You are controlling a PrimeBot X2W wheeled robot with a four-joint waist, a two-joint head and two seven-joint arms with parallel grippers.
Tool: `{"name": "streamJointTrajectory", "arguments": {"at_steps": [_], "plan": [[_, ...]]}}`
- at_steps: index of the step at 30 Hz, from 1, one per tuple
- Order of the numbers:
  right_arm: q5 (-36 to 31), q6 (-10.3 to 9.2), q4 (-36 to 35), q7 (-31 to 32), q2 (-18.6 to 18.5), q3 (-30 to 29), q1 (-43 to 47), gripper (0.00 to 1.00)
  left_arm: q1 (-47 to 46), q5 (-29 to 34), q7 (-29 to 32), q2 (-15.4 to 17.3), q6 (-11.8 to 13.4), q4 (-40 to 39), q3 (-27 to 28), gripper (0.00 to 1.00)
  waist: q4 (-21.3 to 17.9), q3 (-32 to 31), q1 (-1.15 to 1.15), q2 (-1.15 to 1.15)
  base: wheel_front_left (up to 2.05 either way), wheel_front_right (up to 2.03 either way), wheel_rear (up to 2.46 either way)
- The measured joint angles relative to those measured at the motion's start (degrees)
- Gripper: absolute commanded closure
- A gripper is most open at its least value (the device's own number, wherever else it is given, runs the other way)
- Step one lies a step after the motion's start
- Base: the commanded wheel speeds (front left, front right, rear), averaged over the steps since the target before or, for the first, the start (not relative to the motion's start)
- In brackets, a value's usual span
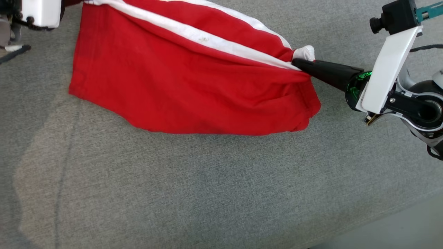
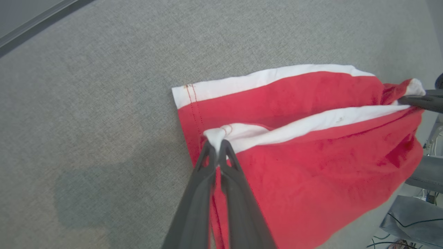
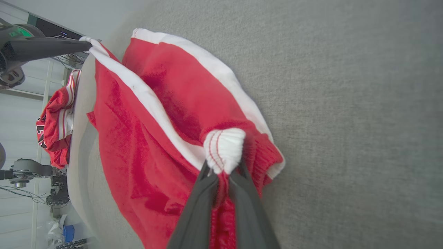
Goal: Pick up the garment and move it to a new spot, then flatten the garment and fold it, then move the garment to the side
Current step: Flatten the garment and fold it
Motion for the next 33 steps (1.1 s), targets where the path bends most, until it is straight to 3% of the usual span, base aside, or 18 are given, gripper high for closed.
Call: {"name": "streamJointTrajectory", "arguments": {"at_steps": [23,24,25,26,27,28,29,33], "plan": [[1.5,0.0,2.8,-2.8,3.4,-2.2,-0.6,1.0,-4.6,2.5,-0.7,-1.5,-1.0,7.6,-0.3,1.0,-2.7,3.1,0.0,0.0,0.0,0.0,0.0],[1.4,0.0,3.0,-2.8,3.7,-2.2,-0.7,0.95,-4.6,2.6,-0.8,-1.6,-1.1,7.8,-0.4,0.93,-2.7,3.1,0.0,0.0,0.0,0.0,0.0],[1.4,0.0,3.3,-2.8,4.0,-2.2,-0.8,0.69,-4.6,2.6,-0.8,-1.6,-1.1,8.1,-0.4,0.71,-2.7,3.0,0.0,0.0,0.0,0.0,0.0],[1.4,0.0,3.6,-3.0,4.2,-2.2,-1.0,0.55,-4.6,2.6,-0.8,-1.6,-1.3,8.3,-0.4,0.5,-2.7,3.0,0.0,0.0,0.0,0.0,0.0],[1.4,0.0,3.9,-3.0,4.4,-2.2,-1.2,0.55,-4.6,2.6,-1.0,-1.8,-1.5,8.5,-0.4,0.5,-2.7,2.9,0.0,0.0,0.0,0.0,0.0],[1.3,0.0,4.0,-3.0,4.5,-2.2,-1.4,0.27,-4.6,2.5,-1.5,-1.9,-1.6,8.6,-0.2,0.0,-2.6,2.8,0.0,0.0,0.0,0.0,0.0],[1.3,0.0,4.0,-3.0,4.5,-2.2,-1.4,0.0,-4.6,2.5,-1.5,-1.9,-1.6,8.6,-0.2,0.0,-2.6,2.8,0.0,0.0,0.0,0.0,0.0],[0.8,0.0,5.0,-3.2,4.8,-2.4,-1.7,0.0,-4.6,2.1,-2.7,-2.5,-2.5,9.8,0.3,0.0,-2.5,1.9,0.0,0.0,0.0,0.0,0.0]]}}
